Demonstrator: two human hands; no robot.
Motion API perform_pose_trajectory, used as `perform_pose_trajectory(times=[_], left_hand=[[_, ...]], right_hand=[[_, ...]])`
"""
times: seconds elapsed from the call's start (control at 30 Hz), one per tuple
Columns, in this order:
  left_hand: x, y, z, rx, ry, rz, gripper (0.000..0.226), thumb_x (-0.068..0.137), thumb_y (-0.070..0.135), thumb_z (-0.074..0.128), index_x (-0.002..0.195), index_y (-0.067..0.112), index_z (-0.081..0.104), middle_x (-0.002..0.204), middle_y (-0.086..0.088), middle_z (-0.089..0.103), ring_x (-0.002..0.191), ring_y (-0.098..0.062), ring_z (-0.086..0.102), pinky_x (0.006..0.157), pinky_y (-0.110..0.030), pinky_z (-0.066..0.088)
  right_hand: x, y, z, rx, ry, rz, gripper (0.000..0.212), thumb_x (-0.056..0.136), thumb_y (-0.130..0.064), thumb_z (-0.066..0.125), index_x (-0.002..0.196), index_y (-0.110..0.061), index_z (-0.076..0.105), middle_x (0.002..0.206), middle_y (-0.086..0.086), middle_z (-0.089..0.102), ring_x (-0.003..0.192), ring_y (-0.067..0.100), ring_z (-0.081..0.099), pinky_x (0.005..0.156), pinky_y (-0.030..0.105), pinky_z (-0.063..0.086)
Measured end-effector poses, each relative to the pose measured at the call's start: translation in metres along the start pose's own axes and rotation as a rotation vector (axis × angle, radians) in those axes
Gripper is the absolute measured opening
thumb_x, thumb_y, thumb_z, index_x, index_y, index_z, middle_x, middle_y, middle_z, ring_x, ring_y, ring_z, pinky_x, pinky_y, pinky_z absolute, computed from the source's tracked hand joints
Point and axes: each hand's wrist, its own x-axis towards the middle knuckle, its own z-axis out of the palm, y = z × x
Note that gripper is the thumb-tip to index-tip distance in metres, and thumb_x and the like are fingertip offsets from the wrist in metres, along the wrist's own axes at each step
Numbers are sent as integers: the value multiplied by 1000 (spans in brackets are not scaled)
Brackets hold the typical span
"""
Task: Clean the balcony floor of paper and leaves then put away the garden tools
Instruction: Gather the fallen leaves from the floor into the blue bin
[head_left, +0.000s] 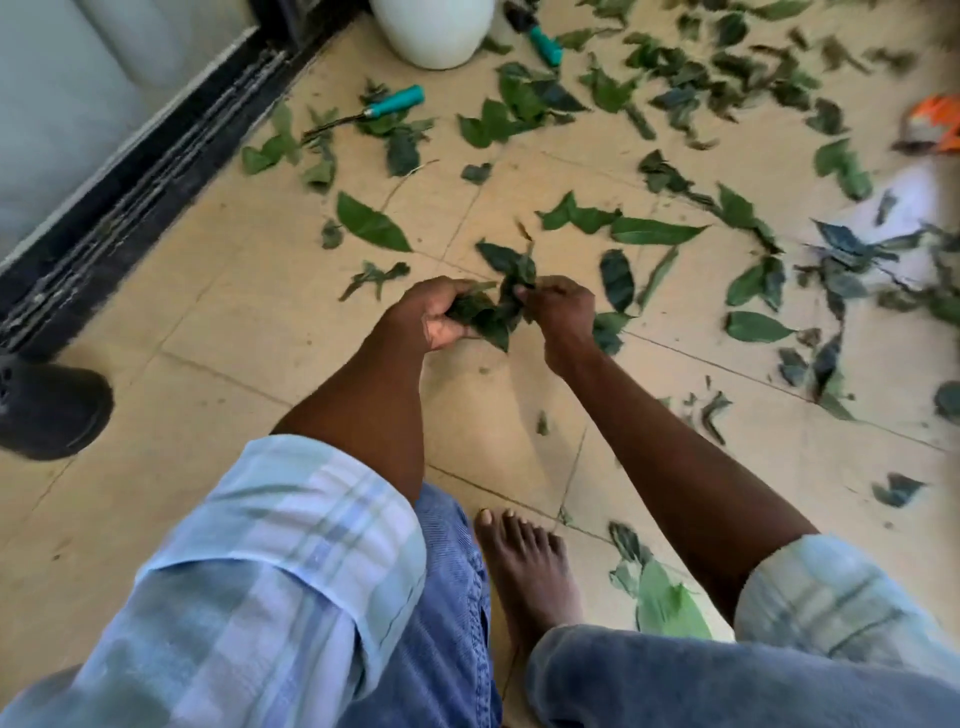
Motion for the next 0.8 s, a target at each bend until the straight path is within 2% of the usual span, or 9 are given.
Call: perform_pose_trajectory(times=[0.13,0.23,0.33,0.4,0.47,0.53,0.6,0.7,0.8], left_hand=[[4,-22,75,7,-133,-24,13,97,12,55,94,2,64,103,-15,69,80,-26,65,77,-44,53],[15,-33,96,66,-24,-2,12,94,0,54,102,1,63,112,-18,66,85,-29,64,91,-42,53],[33,-34,92,43,143,34,27,95,4,53,122,2,58,115,-14,62,103,-30,62,92,-41,53],[46,-33,85,34,200,21,31,95,11,57,125,4,59,119,-13,64,107,-30,62,87,-40,55],[56,-34,80,49,232,-1,29,95,16,56,121,5,61,119,-15,64,103,-29,63,88,-41,53],[54,-35,80,69,234,18,20,97,12,50,111,4,62,102,-14,65,85,-26,61,84,-39,54],[49,-36,82,74,191,33,18,96,7,44,104,8,59,84,-11,60,70,-22,57,64,-31,53],[44,-39,81,60,107,-2,10,89,6,45,86,10,54,75,-7,52,64,-19,50,59,-25,44],[45,-42,83,1,42,-17,3,86,15,52,85,13,54,81,-7,54,73,-21,52,72,-31,45]], right_hand=[[-2,-12,-20,-322,70,-116,27,79,3,55,61,-16,62,69,9,64,66,22,60,58,32,51],[16,-15,-57,-355,-82,4,16,85,-5,58,92,-1,71,90,15,68,85,27,64,72,35,55],[40,-18,-96,-210,-68,75,14,84,-9,66,96,-6,70,95,11,69,92,26,64,77,29,54],[56,-10,-109,-515,-26,-72,24,84,-10,68,108,-8,67,103,8,67,98,24,64,78,26,53],[61,9,-109,-908,-200,-198,40,86,-17,67,125,-12,58,120,11,61,110,26,59,89,33,52],[52,36,-101,-1189,-357,-335,42,91,-18,60,133,-18,53,131,13,53,123,29,49,97,36,46],[33,60,-98,-1303,-314,-474,44,96,-14,49,139,-20,49,142,11,43,130,29,40,103,40,43],[14,72,-107,-1187,-263,-559,35,99,-10,44,133,-8,53,130,12,52,112,25,54,92,33,51],[27,56,-118,-967,-81,-357,23,97,-13,51,115,-5,64,111,10,67,90,18,64,77,25,53]])
